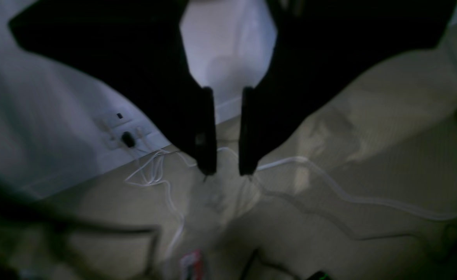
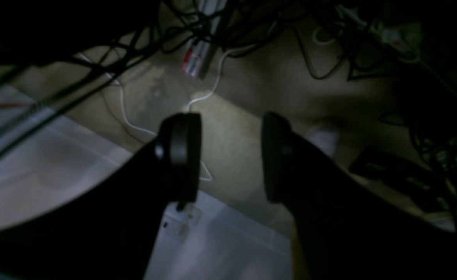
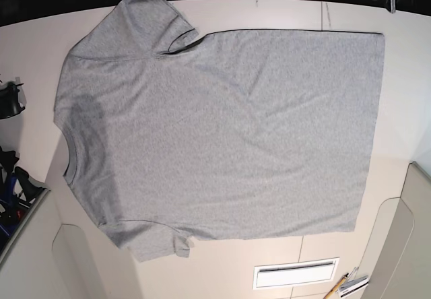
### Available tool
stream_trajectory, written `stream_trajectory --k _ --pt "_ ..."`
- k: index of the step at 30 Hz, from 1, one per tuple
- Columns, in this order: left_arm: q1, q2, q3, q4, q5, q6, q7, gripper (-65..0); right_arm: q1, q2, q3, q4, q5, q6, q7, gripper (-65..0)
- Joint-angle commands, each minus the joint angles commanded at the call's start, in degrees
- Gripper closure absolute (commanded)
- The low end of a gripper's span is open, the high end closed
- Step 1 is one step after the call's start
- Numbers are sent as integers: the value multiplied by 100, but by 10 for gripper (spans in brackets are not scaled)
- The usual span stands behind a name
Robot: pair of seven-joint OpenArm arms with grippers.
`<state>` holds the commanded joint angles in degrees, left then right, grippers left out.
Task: Fold the T-shirt properly
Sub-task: 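Move both grippers toward the shirt's sleeve and hem corners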
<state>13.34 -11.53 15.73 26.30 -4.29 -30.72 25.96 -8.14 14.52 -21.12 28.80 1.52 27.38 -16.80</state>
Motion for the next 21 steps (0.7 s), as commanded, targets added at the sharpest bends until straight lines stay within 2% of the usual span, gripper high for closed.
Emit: stream_trajectory --k 4,7,8,9,11,14,17,21 --pt "514 -315 0 667 -472 -20 2 -140 -466 238 0 780 4 297 -7 -253" --pt "999 -490 -129 1150 -861 -85 2 -140 -887 514 0 1353 273 310 -20 -253" --pt "1174 -518 -282 1322 -922 -87 4 -140 -1027 614 0 1565 400 313 -20 -252" --pt "1353 -535 -487 1499 -962 -133 2 -140 -1185 717 0 1801 459 385 -72 -253" --pt "1679 -533 -1023 1867 -1043 -479 52 -140 -1499 925 0 2312 586 446 -262 -252" --pt "2074 -538 -1775 2404 -1381 -928 503 -140 -1921 1237 28 3062 1019 457 -404 -252" --pt "2481 -581 -2321 2979 -1829 -928 739 -140 -2291 1482 321 3829 1349 564 -546 -253" --pt "3027 -636 -2763 3720 -1893 -928 774 -140 -2736 1563 1137 4634 1860 706 -1156 -253"
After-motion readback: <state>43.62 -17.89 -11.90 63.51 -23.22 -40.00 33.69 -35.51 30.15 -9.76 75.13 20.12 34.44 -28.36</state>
